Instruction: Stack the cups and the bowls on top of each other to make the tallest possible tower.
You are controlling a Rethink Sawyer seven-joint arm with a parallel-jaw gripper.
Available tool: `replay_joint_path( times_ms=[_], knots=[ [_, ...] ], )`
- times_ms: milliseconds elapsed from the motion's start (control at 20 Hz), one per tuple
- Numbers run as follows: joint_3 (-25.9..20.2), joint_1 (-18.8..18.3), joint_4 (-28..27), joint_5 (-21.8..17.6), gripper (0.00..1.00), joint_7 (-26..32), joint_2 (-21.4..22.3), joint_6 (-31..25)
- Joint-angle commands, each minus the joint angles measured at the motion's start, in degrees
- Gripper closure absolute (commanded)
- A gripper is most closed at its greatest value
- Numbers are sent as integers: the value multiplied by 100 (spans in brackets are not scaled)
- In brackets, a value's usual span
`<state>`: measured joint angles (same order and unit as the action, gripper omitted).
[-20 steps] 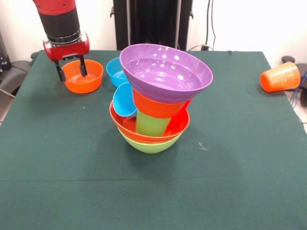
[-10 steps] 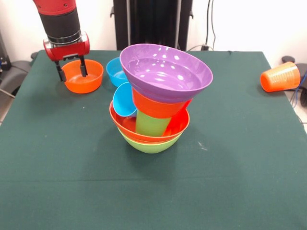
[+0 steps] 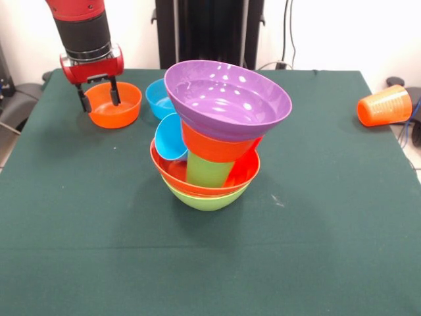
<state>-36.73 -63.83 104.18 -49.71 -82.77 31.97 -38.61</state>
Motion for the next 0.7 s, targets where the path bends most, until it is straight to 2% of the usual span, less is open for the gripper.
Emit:
replay_joint_path(
  times_ms=[50,700],
  knots=[
    [-155,269,-325,-595,0,1908,-217,-427],
    [-179,267,-347,-674,0,2055,-208,-415]
  ],
)
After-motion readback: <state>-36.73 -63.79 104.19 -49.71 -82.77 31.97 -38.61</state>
